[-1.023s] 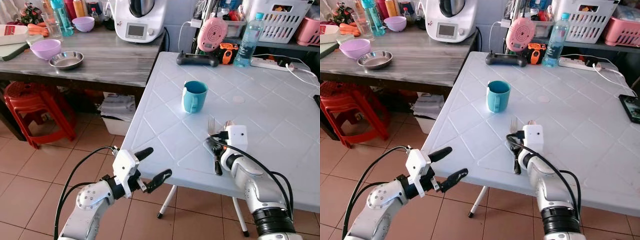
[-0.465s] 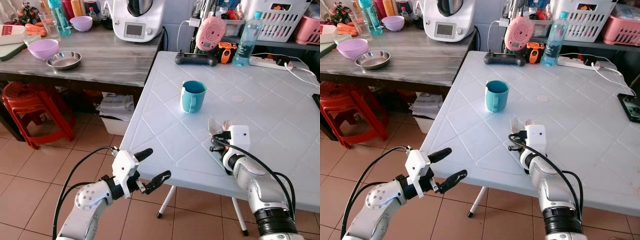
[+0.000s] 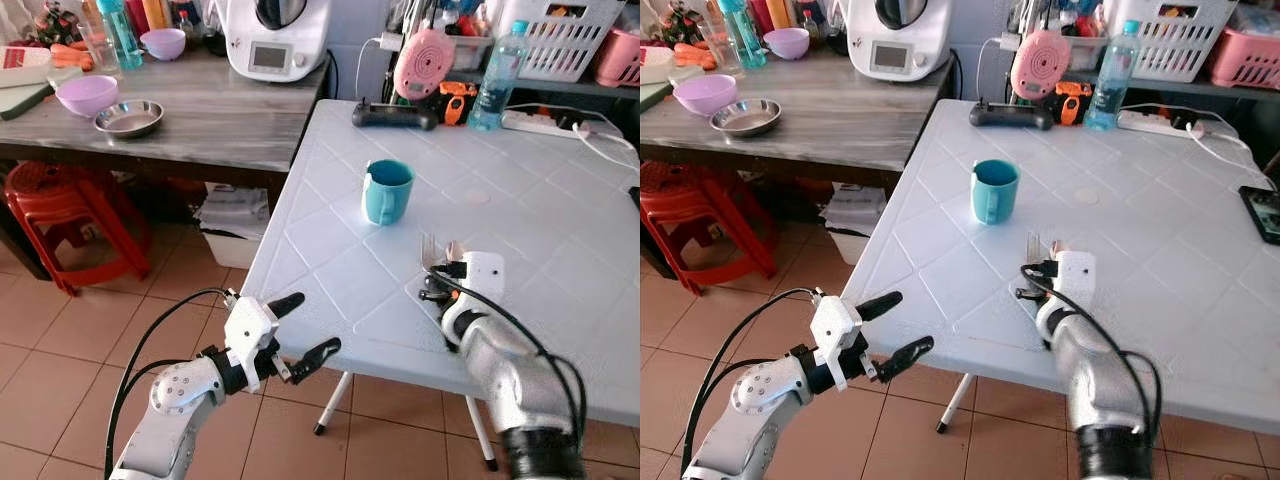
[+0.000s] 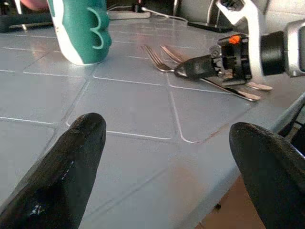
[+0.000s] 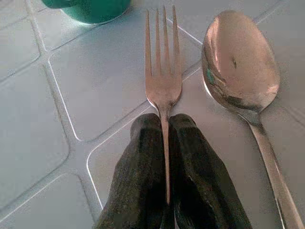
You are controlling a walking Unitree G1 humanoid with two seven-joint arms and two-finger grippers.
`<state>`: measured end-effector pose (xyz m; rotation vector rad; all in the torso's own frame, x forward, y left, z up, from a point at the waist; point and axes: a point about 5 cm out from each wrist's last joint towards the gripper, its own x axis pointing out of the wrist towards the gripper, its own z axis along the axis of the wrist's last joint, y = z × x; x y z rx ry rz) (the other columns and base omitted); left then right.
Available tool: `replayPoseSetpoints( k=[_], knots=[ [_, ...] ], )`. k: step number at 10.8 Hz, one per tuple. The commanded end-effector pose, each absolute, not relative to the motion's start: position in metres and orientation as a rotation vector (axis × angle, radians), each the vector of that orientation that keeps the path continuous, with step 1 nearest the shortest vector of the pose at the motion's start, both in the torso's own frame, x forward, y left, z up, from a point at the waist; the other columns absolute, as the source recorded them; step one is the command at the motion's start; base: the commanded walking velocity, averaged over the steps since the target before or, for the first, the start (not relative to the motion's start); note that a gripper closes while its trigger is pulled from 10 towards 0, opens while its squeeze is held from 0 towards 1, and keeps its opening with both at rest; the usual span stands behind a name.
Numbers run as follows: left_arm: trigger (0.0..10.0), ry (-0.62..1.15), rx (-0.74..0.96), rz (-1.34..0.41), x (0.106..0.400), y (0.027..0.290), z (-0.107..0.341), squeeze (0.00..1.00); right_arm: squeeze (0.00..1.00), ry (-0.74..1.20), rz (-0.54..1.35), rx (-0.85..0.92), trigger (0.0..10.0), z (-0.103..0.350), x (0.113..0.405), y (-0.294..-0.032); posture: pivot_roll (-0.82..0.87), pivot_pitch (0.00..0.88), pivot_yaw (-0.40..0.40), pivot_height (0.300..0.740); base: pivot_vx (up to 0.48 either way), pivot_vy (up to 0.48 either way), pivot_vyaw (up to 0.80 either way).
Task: Setting the table
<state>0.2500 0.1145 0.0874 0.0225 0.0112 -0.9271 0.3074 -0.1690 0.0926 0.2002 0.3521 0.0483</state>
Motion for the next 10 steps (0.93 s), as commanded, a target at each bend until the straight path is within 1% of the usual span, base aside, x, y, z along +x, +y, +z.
replayPoseSetpoints(
  k=[1,2,3,4,5,6,8,9,10],
  knots=[
    [10.0,0.01,0.032,-0.861,0.254,0.12,0.087,0.0,0.0,0.341,0.037,0.218,0.0,0.097,0.304,-0.167,0.02,0.052,-0.001,0.74,0.0,0.0,0.0],
    [10.0,0.006,0.021,-0.724,0.263,0.126,0.087,0.0,0.0,0.305,0.017,0.219,0.0,0.105,0.301,-0.165,0.02,0.048,-0.002,0.74,0.0,0.0,0.0],
    [10.0,0.03,-0.056,-0.524,0.278,0.14,0.087,0.0,0.0,0.228,0.003,0.195,6.5,0.12,0.297,-0.16,0.02,0.039,-0.004,0.74,0.0,0.0,0.0],
    [10.0,0.032,-0.066,-0.408,0.285,0.15,0.088,0.0,0.0,0.168,-0.012,0.18,10.0,0.13,0.294,-0.158,0.02,0.035,-0.004,0.74,0.0,0.0,0.0],
    [10.0,0.022,-0.08,-0.326,0.289,0.158,0.09,0.0,0.0,0.108,-0.003,0.14,10.0,0.14,0.29,-0.158,0.02,0.033,-0.004,0.74,0.0,0.0,0.0],
    [10.0,0.019,-0.108,-0.259,0.293,0.164,0.092,0.0,0.0,0.072,0.001,0.095,10.0,0.145,0.286,-0.163,0.01,0.031,0.003,0.74,0.0,0.0,0.0],
    [10.0,0.024,-0.142,-0.242,0.297,0.162,0.091,0.0,0.0,0.1,-0.029,0.099,10.0,0.14,0.28,-0.17,0.0,0.018,0.0,0.74,0.0,0.0,0.0],
    [10.0,0.02,-0.168,-0.231,0.299,0.161,0.092,0.0,0.0,0.101,-0.034,0.102,10.0,0.139,0.278,-0.167,0.0,0.016,-0.001,0.74,0.0,0.0,0.0],
    [10.0,0.017,-0.172,-0.23,0.301,0.157,0.093,0.0,0.0,0.098,-0.027,0.11,10.0,0.138,0.278,-0.164,0.0,0.008,-0.003,0.74,0.0,0.0,-0.64]
  ],
)
